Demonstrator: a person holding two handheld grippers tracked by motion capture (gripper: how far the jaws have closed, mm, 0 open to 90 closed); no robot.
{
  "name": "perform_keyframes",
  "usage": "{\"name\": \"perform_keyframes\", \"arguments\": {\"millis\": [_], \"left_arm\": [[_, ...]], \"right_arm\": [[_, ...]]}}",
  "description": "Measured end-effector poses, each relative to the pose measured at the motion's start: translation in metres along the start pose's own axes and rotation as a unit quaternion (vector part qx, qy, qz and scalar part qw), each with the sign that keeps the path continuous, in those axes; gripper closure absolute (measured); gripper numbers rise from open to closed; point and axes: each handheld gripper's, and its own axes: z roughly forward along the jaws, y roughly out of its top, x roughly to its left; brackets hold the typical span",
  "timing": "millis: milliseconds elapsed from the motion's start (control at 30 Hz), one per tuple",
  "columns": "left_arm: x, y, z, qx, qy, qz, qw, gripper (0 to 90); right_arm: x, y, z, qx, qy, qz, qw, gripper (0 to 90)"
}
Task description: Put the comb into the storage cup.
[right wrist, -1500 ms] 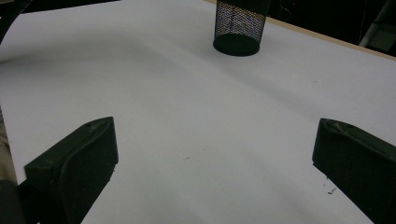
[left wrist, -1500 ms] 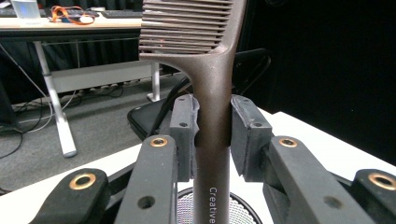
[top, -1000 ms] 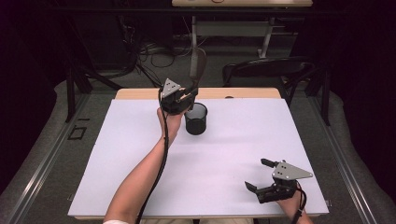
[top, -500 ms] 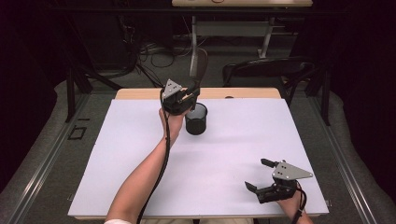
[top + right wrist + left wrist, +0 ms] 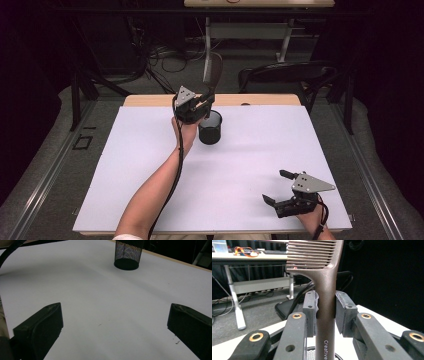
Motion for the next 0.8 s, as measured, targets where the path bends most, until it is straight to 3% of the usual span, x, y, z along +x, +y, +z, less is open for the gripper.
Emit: {"name": "perform_keyframes", "arguments": {"millis": [367, 800], "left_arm": [[-0.001, -0.007, 0.001, -0.009, -0.001, 0.007, 0.9999, 72.5], [0.001, -0.014, 0.003, -0.008, 0.0, 0.001, 1.0, 72.5]], "right_arm": [[0.0, 0.0, 0.0, -0.002, -0.001, -0.001, 1.0, 0.0], [0.0, 0.0, 0.0, -0.002, 0.0, -0.001, 1.0, 0.0]]}}
